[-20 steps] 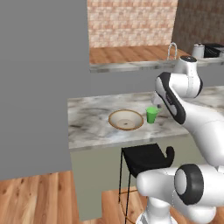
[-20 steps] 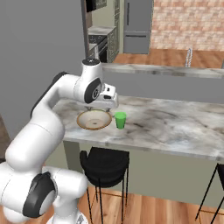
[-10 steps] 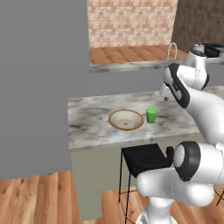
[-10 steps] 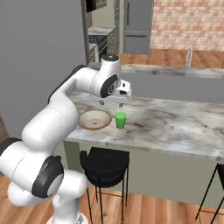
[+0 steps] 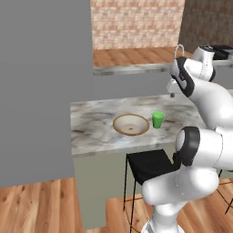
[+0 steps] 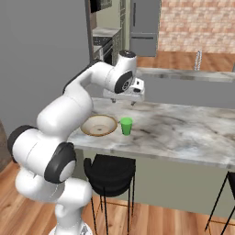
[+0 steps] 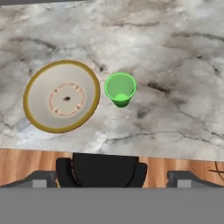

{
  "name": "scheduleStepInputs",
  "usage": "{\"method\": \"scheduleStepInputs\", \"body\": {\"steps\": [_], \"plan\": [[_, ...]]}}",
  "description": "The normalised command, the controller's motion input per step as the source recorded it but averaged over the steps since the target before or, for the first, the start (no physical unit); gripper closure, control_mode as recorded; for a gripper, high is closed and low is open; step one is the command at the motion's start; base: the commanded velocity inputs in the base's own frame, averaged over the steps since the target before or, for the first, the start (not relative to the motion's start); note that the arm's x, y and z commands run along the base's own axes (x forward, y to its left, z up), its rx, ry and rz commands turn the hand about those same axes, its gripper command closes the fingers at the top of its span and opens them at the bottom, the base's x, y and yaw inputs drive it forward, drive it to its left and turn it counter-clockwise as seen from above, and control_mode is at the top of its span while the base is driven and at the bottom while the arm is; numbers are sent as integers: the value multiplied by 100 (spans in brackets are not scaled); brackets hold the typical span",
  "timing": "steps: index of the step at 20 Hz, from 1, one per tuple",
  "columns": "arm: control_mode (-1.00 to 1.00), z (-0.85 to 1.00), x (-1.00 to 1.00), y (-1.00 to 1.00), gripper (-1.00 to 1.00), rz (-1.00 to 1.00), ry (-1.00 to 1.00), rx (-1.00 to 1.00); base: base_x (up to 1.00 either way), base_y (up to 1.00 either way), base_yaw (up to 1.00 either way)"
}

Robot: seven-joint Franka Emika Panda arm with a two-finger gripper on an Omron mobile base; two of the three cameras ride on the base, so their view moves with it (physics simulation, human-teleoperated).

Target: Place the cup inside the bowl on the dining table and move the bowl to any counter.

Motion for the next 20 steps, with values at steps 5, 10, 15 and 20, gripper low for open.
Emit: {"method": "scheduleStepInputs", "body": {"steps": [5, 10, 15, 20], "plan": [[-100, 0, 35, 0, -100, -4, 11, 0, 0, 0, 0], [-100, 0, 22, -3, -100, -8, 13, 0, 0, 0, 0], [-100, 0, 7, -2, -100, -11, 9, 0, 0, 0, 0], [-100, 0, 1, -4, -100, -12, 1, 0, 0, 0, 0]]}}
